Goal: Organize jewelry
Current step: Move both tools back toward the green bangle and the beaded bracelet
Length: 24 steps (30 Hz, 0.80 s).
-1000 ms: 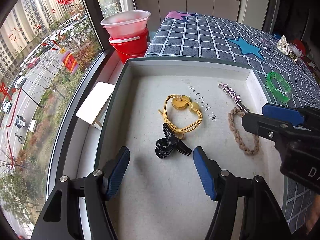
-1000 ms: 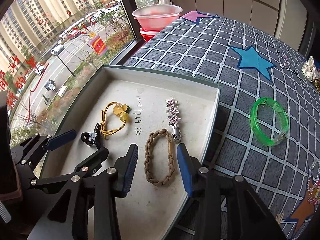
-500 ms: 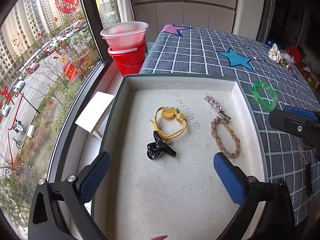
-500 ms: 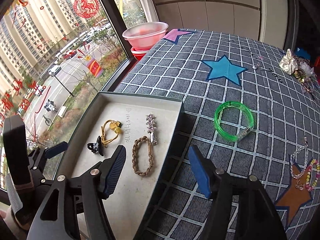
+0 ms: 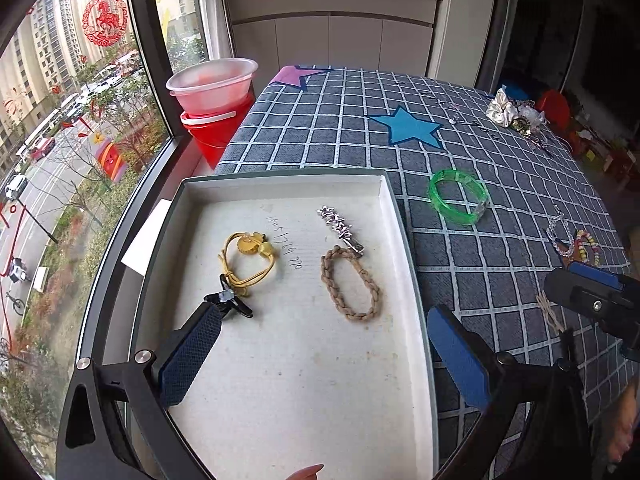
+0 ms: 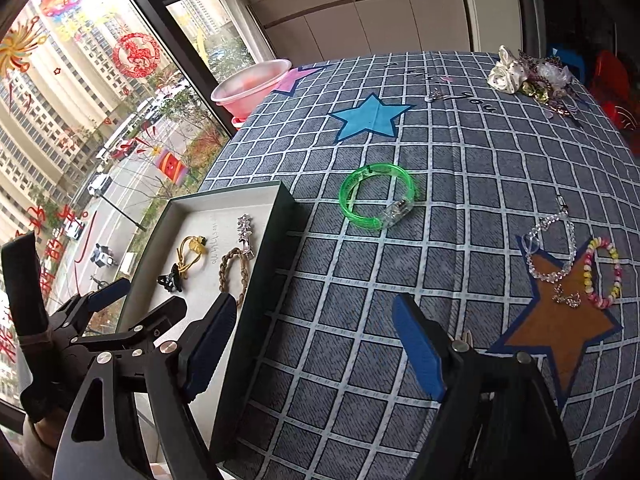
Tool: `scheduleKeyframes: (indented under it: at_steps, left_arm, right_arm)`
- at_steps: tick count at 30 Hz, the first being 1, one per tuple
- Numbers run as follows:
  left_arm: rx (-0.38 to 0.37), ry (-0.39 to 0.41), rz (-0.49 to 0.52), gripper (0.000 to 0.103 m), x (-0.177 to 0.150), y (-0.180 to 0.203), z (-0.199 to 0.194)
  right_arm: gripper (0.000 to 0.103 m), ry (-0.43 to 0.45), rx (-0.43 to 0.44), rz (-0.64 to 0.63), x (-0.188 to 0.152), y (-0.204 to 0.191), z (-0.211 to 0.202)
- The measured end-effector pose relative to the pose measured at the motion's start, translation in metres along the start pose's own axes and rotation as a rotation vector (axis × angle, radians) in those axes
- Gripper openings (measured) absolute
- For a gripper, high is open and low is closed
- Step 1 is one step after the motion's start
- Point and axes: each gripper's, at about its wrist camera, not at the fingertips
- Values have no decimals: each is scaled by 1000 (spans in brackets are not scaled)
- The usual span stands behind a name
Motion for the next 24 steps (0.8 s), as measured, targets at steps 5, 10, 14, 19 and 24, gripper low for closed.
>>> scheduleKeyframes:
  at_steps: [5, 10, 14, 19, 24]
  left_arm:
    - [-52, 15, 48, 103, 8, 36, -7]
    - [-78, 17, 102, 103, 12, 69, -10]
    - [-92, 15, 130, 103, 15, 87, -11]
    - [-96, 20, 165, 103, 19, 105, -13]
    - [-74, 32, 210, 103, 25, 122, -13]
  right_arm:
    - [83, 2, -51, 55, -11, 32, -17]
    - [83, 16, -95, 106, -19, 61, -36]
    - [83, 41, -128, 137, -21, 80, -49]
    - [83, 71, -158, 175, -21, 101, -64]
    - [83, 95, -183, 214, -20, 122, -75]
Point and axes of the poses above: each gripper's, at about its wrist camera, not at the fingertips, and z roughly the way its jaws point, y to its right, x to its top, and after that the axes turned 7 degrees about z, right-handed
